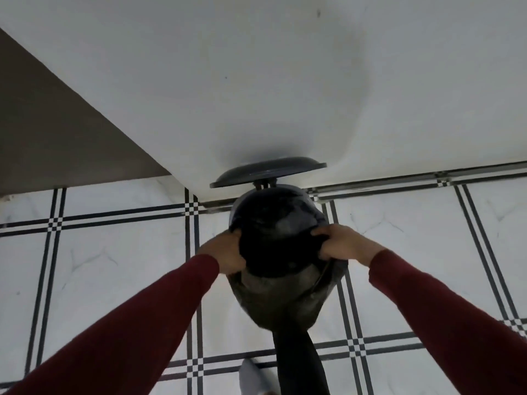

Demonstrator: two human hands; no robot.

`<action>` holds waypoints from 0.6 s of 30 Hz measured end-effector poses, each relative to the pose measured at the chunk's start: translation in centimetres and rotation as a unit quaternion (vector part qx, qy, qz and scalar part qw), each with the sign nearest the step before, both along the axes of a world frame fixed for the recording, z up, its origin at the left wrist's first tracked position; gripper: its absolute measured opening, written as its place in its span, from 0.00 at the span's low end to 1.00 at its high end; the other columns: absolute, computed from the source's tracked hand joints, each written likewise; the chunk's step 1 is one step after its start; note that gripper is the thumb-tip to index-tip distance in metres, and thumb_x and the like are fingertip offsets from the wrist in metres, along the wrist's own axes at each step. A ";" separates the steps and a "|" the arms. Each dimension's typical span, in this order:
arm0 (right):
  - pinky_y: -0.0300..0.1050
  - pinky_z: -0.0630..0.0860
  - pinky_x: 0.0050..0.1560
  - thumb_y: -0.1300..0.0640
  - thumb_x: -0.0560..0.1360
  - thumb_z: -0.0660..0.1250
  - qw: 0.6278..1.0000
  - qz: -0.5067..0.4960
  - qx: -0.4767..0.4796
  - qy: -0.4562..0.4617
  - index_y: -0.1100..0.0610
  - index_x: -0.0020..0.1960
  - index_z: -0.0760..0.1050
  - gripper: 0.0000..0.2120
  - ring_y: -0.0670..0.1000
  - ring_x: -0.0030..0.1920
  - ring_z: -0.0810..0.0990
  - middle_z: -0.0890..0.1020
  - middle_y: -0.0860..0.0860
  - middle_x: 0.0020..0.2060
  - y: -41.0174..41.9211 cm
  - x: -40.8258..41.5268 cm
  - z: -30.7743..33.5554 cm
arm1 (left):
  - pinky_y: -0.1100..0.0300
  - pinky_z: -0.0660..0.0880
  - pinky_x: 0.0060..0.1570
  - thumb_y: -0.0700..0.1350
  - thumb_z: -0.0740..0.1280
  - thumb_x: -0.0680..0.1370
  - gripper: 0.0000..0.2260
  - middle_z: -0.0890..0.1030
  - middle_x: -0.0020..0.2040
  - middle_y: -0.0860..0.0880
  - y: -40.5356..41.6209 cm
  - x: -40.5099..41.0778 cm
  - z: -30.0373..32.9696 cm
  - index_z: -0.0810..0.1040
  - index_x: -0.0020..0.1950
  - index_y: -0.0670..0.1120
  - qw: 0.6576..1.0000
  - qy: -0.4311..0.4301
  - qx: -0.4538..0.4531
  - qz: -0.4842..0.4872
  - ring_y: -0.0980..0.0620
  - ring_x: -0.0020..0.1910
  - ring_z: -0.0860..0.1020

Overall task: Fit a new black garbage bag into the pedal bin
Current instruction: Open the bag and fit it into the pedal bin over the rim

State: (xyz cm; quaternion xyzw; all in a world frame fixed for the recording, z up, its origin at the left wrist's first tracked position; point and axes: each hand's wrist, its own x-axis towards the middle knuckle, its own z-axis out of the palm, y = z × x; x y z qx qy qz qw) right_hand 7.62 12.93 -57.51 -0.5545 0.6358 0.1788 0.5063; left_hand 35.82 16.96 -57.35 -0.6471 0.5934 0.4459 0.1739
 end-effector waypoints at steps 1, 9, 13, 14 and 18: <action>0.37 0.72 0.46 0.66 0.68 0.67 1.000 -0.020 0.003 -0.009 0.48 0.74 0.73 0.35 0.50 0.56 0.74 0.74 0.51 0.58 -0.7 0.0 -0.4 | 0.52 0.79 0.54 0.48 0.67 0.66 0.30 0.79 0.61 0.43 -0.9 0.3 -0.6 0.71 0.69 0.48 1.000 -0.007 -0.022 0.011 0.43 0.55 0.79; 0.53 0.78 0.58 0.63 0.70 0.68 0.965 0.049 -0.255 0.030 0.55 0.83 0.54 0.45 0.63 0.64 0.78 0.66 0.56 0.75 -4.1 2.1 -6.0 | 0.45 0.75 0.65 0.42 0.69 0.72 0.37 0.66 0.73 0.38 -4.8 2.3 -5.6 0.60 0.80 0.47 0.989 -0.063 -0.097 0.089 0.35 0.67 0.75; 0.53 0.75 0.41 0.60 0.72 0.69 0.935 0.128 -0.306 0.124 0.54 0.83 0.51 0.44 0.65 0.50 0.83 0.69 0.56 0.70 -5.0 1.6 -9.4 | 0.44 0.76 0.64 0.40 0.68 0.73 0.41 0.62 0.74 0.38 -5.8 1.8 -8.3 0.55 0.83 0.51 0.993 -0.078 -0.074 0.050 0.33 0.66 0.75; 0.54 0.76 0.43 0.58 0.74 0.68 0.934 0.134 -0.297 0.146 0.51 0.82 0.52 0.41 0.65 0.52 0.83 0.70 0.56 0.68 -5.6 1.1 -9.5 | 0.43 0.76 0.64 0.40 0.68 0.73 0.42 0.62 0.74 0.39 -6.2 1.7 -8.7 0.53 0.83 0.54 0.993 -0.077 -0.074 0.038 0.32 0.66 0.75; 0.55 0.77 0.51 0.53 0.80 0.61 0.934 0.200 -0.240 0.175 0.45 0.79 0.62 0.27 0.65 0.55 0.81 0.72 0.58 0.60 -7.2 -0.8 -10.9 | 0.45 0.73 0.66 0.39 0.63 0.76 0.39 0.67 0.72 0.39 -8.2 2.1 -11.0 0.52 0.83 0.58 0.993 -0.041 -0.081 0.070 0.33 0.69 0.72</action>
